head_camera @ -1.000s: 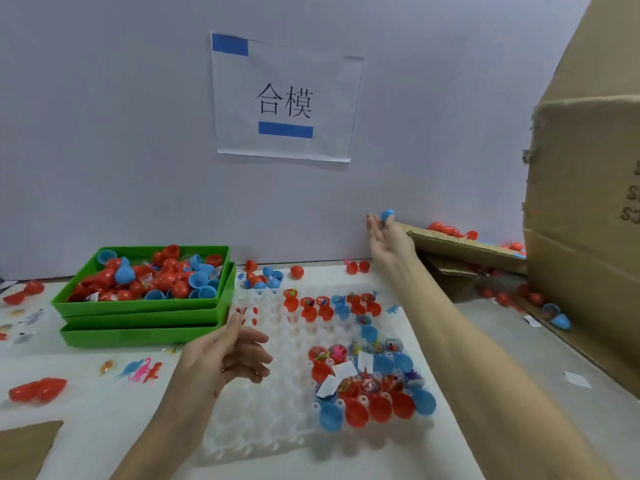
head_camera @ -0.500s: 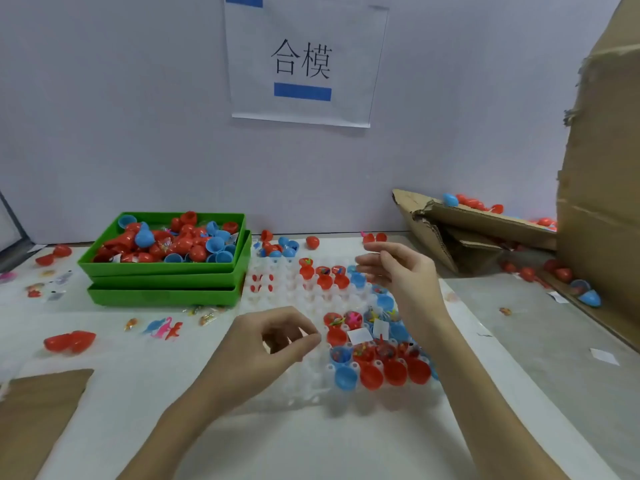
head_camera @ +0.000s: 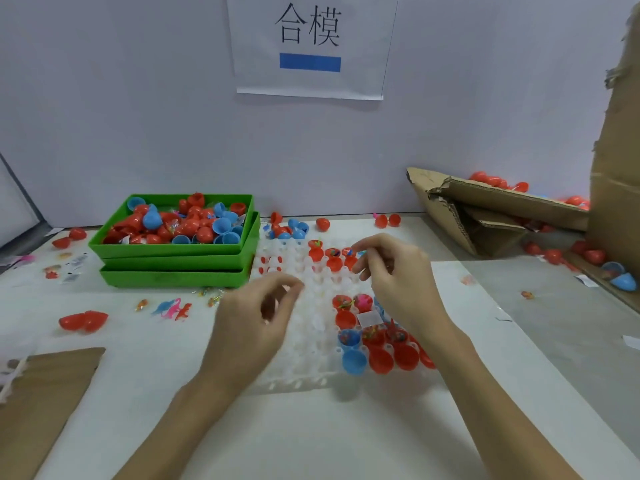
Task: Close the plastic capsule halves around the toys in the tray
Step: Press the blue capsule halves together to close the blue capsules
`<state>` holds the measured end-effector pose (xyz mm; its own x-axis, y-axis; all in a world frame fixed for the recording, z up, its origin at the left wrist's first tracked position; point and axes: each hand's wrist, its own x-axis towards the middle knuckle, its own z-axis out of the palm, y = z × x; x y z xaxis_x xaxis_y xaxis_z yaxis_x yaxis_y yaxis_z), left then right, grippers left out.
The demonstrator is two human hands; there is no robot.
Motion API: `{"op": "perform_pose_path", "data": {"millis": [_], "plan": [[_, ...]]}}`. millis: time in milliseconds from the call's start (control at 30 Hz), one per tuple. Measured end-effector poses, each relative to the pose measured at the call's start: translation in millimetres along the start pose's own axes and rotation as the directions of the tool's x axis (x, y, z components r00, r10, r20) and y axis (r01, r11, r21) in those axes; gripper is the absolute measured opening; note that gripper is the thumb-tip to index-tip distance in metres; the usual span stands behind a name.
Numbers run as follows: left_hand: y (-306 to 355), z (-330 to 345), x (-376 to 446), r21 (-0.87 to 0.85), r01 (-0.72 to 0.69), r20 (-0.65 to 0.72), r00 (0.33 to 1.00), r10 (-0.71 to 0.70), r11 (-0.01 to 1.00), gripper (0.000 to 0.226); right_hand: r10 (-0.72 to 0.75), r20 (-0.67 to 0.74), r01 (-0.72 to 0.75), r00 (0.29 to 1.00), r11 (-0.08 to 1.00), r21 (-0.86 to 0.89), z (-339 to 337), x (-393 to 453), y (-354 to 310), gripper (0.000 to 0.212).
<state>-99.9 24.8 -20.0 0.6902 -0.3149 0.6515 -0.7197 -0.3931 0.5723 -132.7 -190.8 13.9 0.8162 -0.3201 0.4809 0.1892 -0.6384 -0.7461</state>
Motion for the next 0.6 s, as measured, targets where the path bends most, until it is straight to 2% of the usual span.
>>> {"op": "perform_pose_path", "data": {"millis": [33,67,133,200,267,367,467,533,600], "plan": [[-5,-4,3,0.032,0.052,-0.023,0.998,-0.051,0.998,0.006,-0.005,0.03,0.005,1.0,1.0,-0.002,-1,0,0,0.019],[-11,-8,6,0.054,0.084,0.01,0.996,-0.084,0.995,0.008,-0.012,0.093,0.013,0.996,1.0,-0.013,-2,0,-1,0.017],[-19,-13,7,0.099,0.113,0.159,0.979,-0.127,0.989,0.007,-0.029,0.277,0.051,0.961,0.996,-0.073,-5,1,0,0.011],[-21,-14,5,0.139,0.095,0.263,0.956,-0.129,0.986,0.005,-0.026,0.386,0.085,0.922,0.987,-0.134,-8,2,2,0.01],[-20,-14,5,0.167,0.037,0.276,0.958,-0.083,0.985,0.006,-0.023,0.396,0.096,0.918,0.982,-0.166,-10,2,3,0.01],[-14,-11,5,0.141,-0.02,0.216,0.976,-0.011,0.99,0.007,-0.035,0.376,0.129,0.926,0.965,-0.229,-11,2,5,0.013],[-5,-1,0,0.159,0.011,0.209,0.977,-0.045,0.987,0.033,-0.028,0.4,0.131,0.916,0.963,-0.233,-13,2,1,0.006],[0,10,-4,0.247,0.019,0.189,0.98,-0.068,0.969,0.034,-0.016,0.531,0.107,0.847,0.984,-0.141,-23,3,-3,0.005],[4,15,-7,0.266,0.048,0.148,0.985,-0.09,0.963,0.026,-0.014,0.692,0.104,0.722,0.991,-0.088,-37,1,-7,0.015]]}}
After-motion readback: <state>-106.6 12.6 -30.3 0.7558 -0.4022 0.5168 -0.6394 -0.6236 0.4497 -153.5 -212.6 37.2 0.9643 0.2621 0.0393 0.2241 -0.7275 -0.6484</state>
